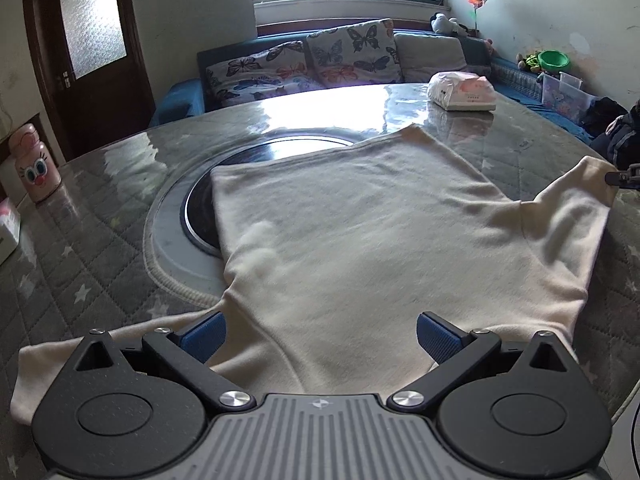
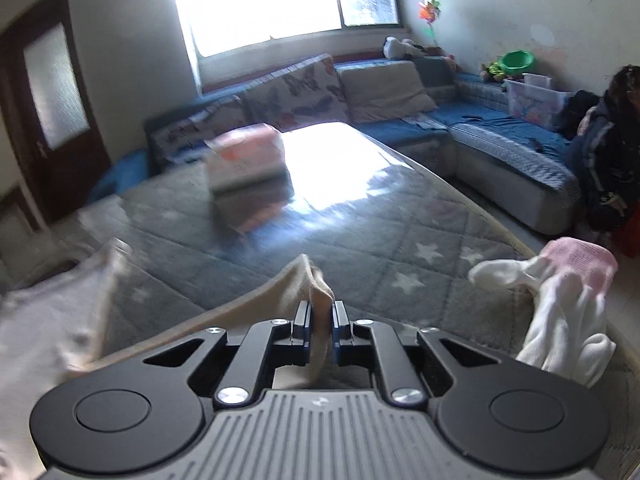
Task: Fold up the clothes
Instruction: 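Grasp the sleeve cuff with the right gripper and lift it, then fold the held sleeve across the sweatshirt body and open the right gripper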
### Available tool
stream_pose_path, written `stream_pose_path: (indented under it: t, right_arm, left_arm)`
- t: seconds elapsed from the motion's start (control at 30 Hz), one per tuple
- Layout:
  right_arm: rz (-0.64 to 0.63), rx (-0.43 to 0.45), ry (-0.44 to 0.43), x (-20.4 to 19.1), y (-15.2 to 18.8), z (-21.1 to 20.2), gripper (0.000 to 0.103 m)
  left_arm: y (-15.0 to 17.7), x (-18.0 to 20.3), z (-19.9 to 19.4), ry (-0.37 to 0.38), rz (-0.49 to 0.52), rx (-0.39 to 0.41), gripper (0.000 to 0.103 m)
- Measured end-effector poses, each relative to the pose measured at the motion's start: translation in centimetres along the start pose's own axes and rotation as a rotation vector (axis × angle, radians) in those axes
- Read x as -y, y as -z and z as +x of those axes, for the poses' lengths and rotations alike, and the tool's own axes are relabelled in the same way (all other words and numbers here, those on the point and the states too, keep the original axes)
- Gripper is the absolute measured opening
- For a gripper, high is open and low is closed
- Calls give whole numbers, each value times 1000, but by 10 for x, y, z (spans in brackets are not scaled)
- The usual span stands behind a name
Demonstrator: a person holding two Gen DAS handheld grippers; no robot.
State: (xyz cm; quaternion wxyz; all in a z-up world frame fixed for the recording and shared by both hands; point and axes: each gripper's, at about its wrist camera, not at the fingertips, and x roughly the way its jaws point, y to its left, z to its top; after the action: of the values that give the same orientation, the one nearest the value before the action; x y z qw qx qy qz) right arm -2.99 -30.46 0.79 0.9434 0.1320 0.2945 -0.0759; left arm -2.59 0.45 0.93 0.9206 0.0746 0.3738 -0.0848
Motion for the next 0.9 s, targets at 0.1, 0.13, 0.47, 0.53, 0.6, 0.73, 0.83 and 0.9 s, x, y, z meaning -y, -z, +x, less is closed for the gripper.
stream_pose_path:
  t: [0.1, 0.13, 0.47, 0.53, 0.6, 0.73, 0.83, 0.9]
  right_arm:
    - [-6, 31, -76, -11, -8, -20, 9]
    - [-8, 40, -100, -15, -11, -27, 9]
    - [-13, 64, -352, -65, -34, -64, 9]
    - [-17, 57, -402, -77, -38, -67, 9]
    - [-36, 50, -446, -92, -40, -71, 9]
    - [-83, 36, -527, -123, -41, -72, 9]
    - [-115, 9, -588, -147, -39, -69, 9]
    - [-140, -12, -623, -162, -36, -66, 9]
  left_arm:
    - [-6, 9, 4, 19, 11, 9, 103]
    - [-6, 14, 4, 31, 19, 10, 103]
    - [-9, 57, 11, 149, 91, 22, 103]
    - [-9, 64, 12, 169, 104, 25, 103]
    - [-7, 62, 11, 170, 103, 25, 103]
    - [-2, 44, 10, 158, 65, 16, 103]
    - [2, 30, 9, 136, 37, 8, 103]
    - [4, 21, 8, 120, 18, 0, 103]
